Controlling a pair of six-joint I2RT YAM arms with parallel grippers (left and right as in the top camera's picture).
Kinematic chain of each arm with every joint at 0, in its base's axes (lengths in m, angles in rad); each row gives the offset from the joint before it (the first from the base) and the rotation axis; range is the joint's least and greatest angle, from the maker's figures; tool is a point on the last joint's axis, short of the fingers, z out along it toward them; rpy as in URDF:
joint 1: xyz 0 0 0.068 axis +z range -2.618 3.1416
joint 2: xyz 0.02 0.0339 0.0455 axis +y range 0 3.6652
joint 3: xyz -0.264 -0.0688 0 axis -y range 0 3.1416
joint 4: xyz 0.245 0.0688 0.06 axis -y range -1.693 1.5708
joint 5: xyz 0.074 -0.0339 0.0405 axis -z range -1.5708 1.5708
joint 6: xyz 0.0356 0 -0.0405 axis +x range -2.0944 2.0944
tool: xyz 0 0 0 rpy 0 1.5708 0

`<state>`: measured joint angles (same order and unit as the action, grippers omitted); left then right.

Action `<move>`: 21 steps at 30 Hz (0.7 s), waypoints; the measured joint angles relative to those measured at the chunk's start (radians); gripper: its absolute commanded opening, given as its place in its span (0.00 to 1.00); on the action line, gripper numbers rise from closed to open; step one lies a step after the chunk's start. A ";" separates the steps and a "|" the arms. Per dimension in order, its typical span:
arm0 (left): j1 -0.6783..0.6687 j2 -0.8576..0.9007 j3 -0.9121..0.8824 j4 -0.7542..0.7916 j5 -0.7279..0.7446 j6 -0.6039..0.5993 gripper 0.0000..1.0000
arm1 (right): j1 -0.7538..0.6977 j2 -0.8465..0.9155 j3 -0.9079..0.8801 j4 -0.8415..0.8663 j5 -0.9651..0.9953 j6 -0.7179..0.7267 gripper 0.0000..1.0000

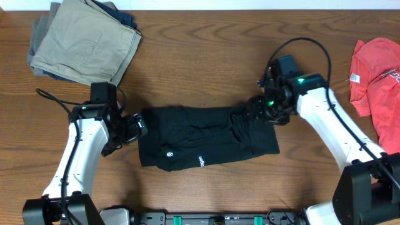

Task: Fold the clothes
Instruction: 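Fold the strip's right end leftward with the right gripper toward center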

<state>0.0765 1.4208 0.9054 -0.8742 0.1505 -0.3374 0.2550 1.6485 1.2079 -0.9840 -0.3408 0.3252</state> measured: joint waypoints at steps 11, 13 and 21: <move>0.000 0.000 0.000 0.001 0.000 0.000 0.98 | -0.026 0.000 0.002 -0.029 0.053 -0.030 0.65; 0.000 0.000 0.000 0.004 0.000 0.000 0.98 | -0.017 0.000 -0.008 -0.003 0.055 -0.032 0.65; 0.000 0.000 0.000 0.008 0.000 0.000 0.98 | 0.071 0.000 -0.113 0.128 0.060 -0.033 0.64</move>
<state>0.0765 1.4208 0.9054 -0.8665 0.1505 -0.3374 0.3264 1.6485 1.0950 -0.8558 -0.2813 0.2920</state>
